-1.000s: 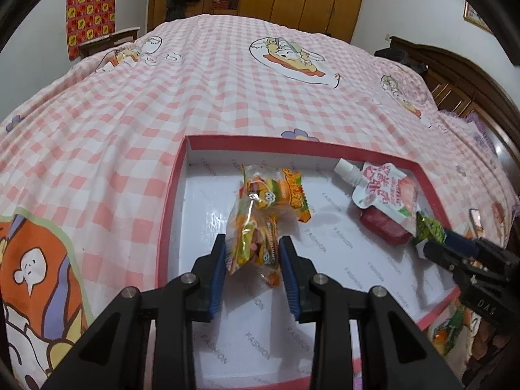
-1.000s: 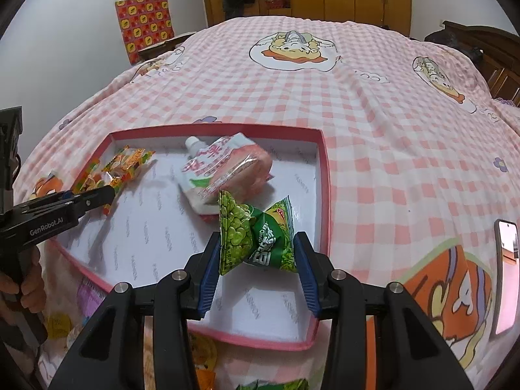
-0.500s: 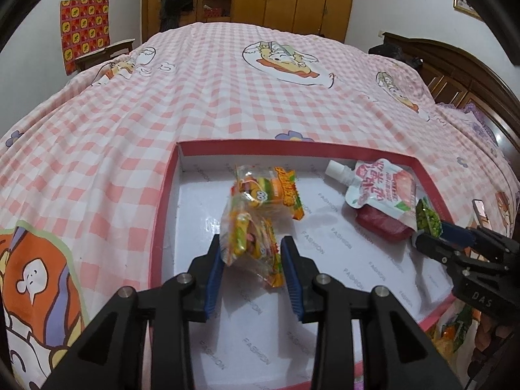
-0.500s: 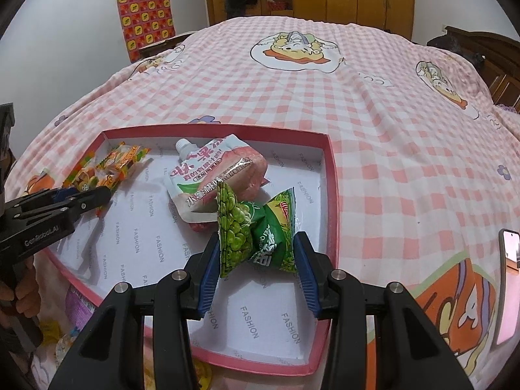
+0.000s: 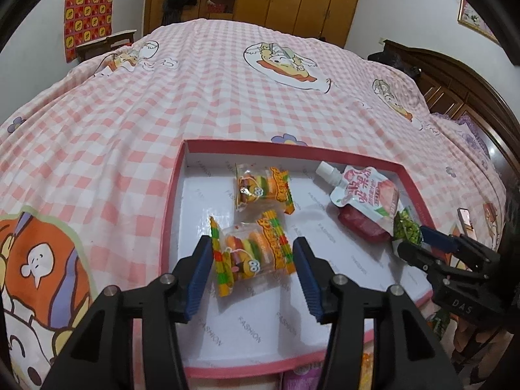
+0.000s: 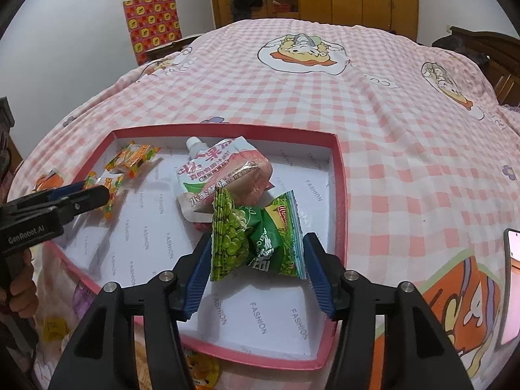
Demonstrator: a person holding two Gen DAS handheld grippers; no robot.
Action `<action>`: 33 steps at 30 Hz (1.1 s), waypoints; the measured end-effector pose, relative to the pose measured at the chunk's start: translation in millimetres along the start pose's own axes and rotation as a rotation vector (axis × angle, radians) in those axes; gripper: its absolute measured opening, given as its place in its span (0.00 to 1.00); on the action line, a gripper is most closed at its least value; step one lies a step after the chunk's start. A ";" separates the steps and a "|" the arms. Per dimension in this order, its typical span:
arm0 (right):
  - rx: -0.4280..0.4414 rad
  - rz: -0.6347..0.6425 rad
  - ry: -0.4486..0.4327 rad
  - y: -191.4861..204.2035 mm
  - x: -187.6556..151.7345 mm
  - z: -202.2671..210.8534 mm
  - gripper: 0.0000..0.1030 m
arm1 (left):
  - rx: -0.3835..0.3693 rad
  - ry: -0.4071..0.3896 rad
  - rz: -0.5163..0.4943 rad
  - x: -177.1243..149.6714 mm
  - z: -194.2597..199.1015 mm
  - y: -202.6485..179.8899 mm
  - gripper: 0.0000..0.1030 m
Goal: Organize snacks
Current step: 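Open the left tool to drop the gummy bag while the right tool releases the pea bag, then close the left tool on the purple tin while the right tool grasps the rice-cracker bar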
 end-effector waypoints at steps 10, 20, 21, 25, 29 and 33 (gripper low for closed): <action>0.032 -0.024 -0.055 0.8 -2.9 22.9 0.63 | -0.004 -0.014 0.006 -14.3 30.0 -3.4 0.54; 0.055 -0.030 -0.073 6.3 -15.8 50.0 0.63 | -0.041 -0.005 -0.006 -38.8 53.0 -19.0 0.58; 0.055 -0.028 -0.073 7.4 -19.0 53.6 0.63 | -0.045 -0.002 -0.007 -41.4 54.4 -20.5 0.59; 0.051 -0.036 -0.060 9.6 -30.3 61.3 0.63 | -0.041 0.009 -0.012 -55.4 57.6 -26.7 0.61; 0.053 -0.050 -0.041 10.2 -43.2 67.3 0.63 | -0.043 0.029 -0.025 -66.2 53.7 -33.2 0.65; 0.075 -0.064 -0.041 11.6 -54.1 74.1 0.63 | -0.040 0.058 -0.026 -75.6 47.0 -36.4 0.65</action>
Point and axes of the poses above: each gripper's, at about its wrist camera, not at the fingertips, and z roughly against the way its jaws point, y to its left, x to its top, the point moved 2 cm from there along -z, roughly the way its jaws point, and after that the axes turned 3 degrees about x, right-handed, at the moved point
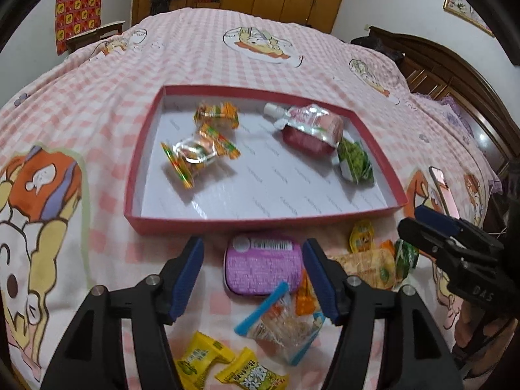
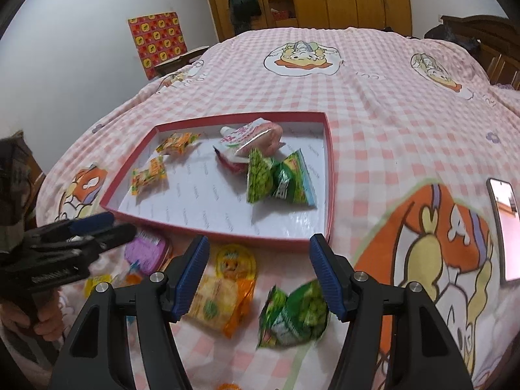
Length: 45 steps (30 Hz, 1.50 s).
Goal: Organize snacks
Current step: 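Close the left tool on the purple tin while the right tool grasps the rice-cracker bar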
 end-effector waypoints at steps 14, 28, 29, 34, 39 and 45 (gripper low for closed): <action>-0.021 0.006 0.019 2.9 -21.0 5.1 0.63 | 0.042 0.069 -0.049 -13.6 -23.3 -16.5 0.71; 0.004 0.015 0.027 12.7 -29.1 5.0 0.63 | 0.118 0.018 -0.090 -21.6 -26.1 -16.1 0.63; 0.006 0.017 0.028 13.4 -29.9 5.4 0.63 | 0.114 0.017 -0.087 -22.4 -24.4 -14.4 0.63; -0.001 0.037 0.035 18.1 -34.0 4.6 0.63 | 0.083 -0.004 -0.047 -24.0 -5.7 -3.9 0.63; 0.014 0.073 0.047 25.9 -35.6 3.6 0.63 | 0.085 -0.018 -0.015 -23.3 11.9 8.4 0.63; 0.015 0.214 0.061 48.9 -32.5 -3.4 0.63 | 0.087 -0.050 0.020 -25.8 28.6 22.4 0.63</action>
Point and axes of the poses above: each gripper's, at about its wrist camera, not at the fingertips, and z roughly against the way its jaws point, y to its left, x to its top, the point moved 2 cm from there along -z, roughly the way its jaws point, and after that the axes turned 3 degrees about x, right-handed, at the moved point
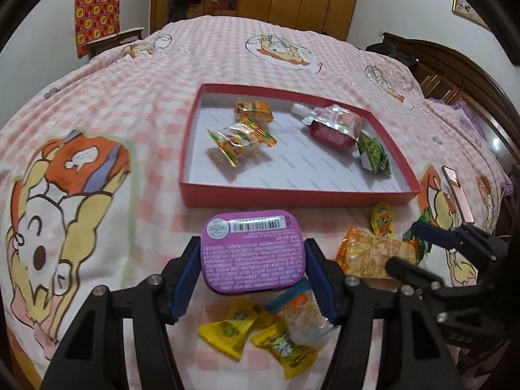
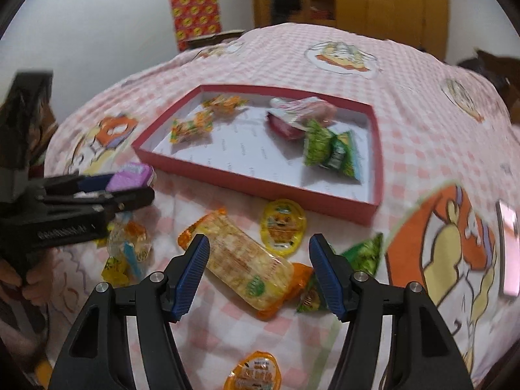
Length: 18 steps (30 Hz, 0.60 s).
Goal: Organize snacks
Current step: 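Close the left tool on the purple tin while the right tool grasps the rice-cracker bar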
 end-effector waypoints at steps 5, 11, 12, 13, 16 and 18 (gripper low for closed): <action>0.001 0.078 0.077 11.8 -1.6 -16.0 0.63 | -0.007 -0.020 0.012 2.0 7.9 5.1 0.63; 0.010 0.099 0.138 19.5 -8.7 -23.9 0.63 | -0.021 -0.035 0.007 2.1 14.3 4.3 0.63; 0.021 0.092 0.149 20.8 -10.5 -24.0 0.63 | -0.022 -0.035 0.006 1.7 14.5 4.3 0.63; 0.030 0.087 0.155 21.9 -12.2 -22.9 0.63 | -0.024 -0.034 0.006 1.3 14.5 4.5 0.63; 0.048 0.095 0.161 26.2 -16.1 -19.6 0.63 | -0.027 -0.028 0.007 0.4 13.0 5.1 0.63; 0.067 0.100 0.163 28.8 -17.5 -18.4 0.63 | -0.028 -0.026 0.011 0.0 12.6 6.4 0.63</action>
Point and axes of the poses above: each gripper's, at about its wrist camera, not at the fingertips, and z roughly against the way its jaws point, y to its left, x to its top, the point moved 2 cm from there along -z, roughly the way its jaws point, and after that the axes turned 3 degrees about x, right-handed, at the moved point
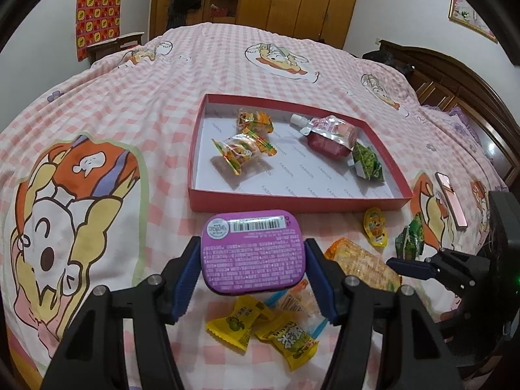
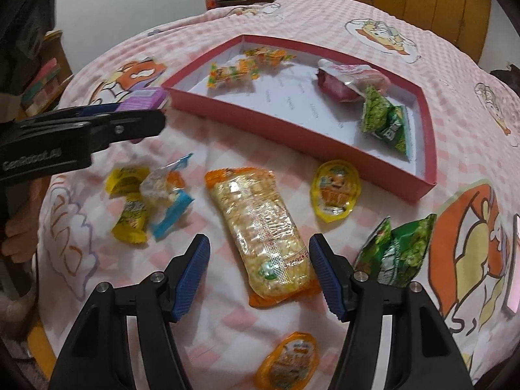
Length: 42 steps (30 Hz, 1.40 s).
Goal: Organize snacks
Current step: 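Close the left tool on the purple tin while the right tool grasps the rice-cracker bar, then carry the purple tin in the left tool over the box while the right tool carries the cracker bar there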
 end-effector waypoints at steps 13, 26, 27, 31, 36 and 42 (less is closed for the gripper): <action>0.062 -0.111 -0.031 -5.3 -1.9 -9.0 0.40 | -0.013 0.018 0.042 5.5 -6.2 13.6 0.63; 0.069 -0.114 -0.088 -3.8 -8.6 12.6 0.38 | -0.014 0.002 0.037 9.1 0.8 12.7 0.63; 0.068 -0.115 -0.091 -3.6 -8.6 14.2 0.38 | -0.014 0.000 0.033 10.0 1.4 11.7 0.63; 0.072 -0.132 -0.107 -6.9 -6.5 20.4 0.38 | -0.009 -0.012 0.021 16.0 3.4 6.8 0.63; 0.085 -0.141 -0.105 -8.6 -3.6 23.2 0.38 | -0.013 -0.019 -0.001 26.1 1.4 0.0 0.63; 0.080 -0.134 -0.114 -10.8 6.2 29.0 0.38 | -0.001 -0.021 -0.021 36.5 -8.0 -8.5 0.63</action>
Point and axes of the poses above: each gripper's, at about its wrist camera, not at the fingertips, and z roughly against the way its jaws point, y to its left, x to its top, the point moved 2 cm from there along -z, roughly the way its jaws point, and after that the axes turned 3 degrees about x, right-handed, at the moved point
